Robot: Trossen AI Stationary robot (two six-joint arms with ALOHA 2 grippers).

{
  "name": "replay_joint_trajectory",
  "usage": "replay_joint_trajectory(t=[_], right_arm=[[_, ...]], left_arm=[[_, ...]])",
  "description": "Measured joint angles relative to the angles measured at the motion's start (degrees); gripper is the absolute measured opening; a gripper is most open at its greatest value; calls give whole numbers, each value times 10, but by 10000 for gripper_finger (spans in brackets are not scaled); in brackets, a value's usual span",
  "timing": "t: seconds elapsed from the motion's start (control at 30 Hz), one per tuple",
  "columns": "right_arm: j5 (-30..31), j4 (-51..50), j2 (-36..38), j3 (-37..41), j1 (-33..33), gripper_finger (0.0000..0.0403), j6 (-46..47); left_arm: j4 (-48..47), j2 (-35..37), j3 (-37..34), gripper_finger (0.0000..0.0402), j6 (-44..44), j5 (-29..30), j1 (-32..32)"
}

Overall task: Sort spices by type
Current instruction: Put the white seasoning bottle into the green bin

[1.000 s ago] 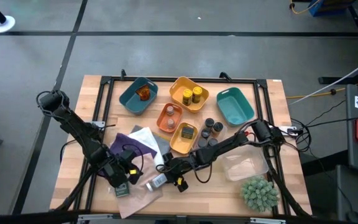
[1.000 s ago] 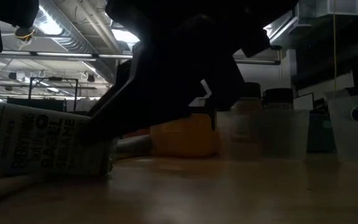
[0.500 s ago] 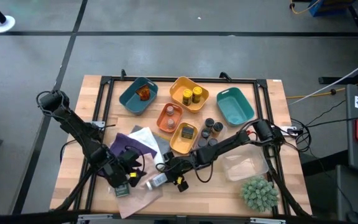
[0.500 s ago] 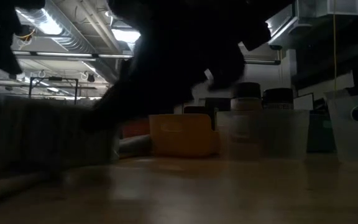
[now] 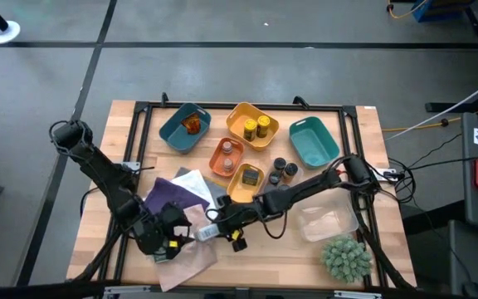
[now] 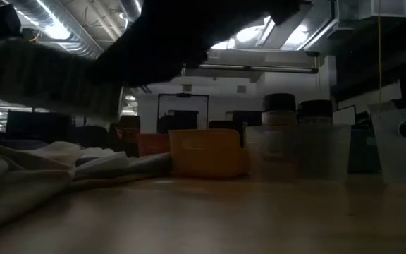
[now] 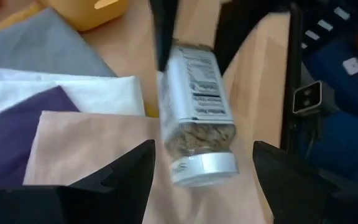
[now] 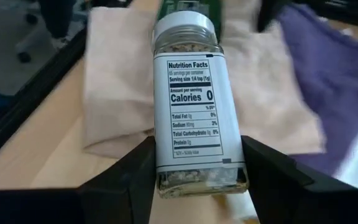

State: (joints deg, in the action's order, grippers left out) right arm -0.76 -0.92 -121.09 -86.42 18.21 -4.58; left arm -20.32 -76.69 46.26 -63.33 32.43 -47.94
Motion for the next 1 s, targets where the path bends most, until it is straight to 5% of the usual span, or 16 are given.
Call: replay_joint_trajectory(t=[0.47,1.0], right_arm=[[54,-165,1,-153,-14,202,30],[63,-172,1,-165,-14,202,30]], left_arm=[[-9,1,0,253,130,35,0],[-15,1,0,253,152,82,-1]])
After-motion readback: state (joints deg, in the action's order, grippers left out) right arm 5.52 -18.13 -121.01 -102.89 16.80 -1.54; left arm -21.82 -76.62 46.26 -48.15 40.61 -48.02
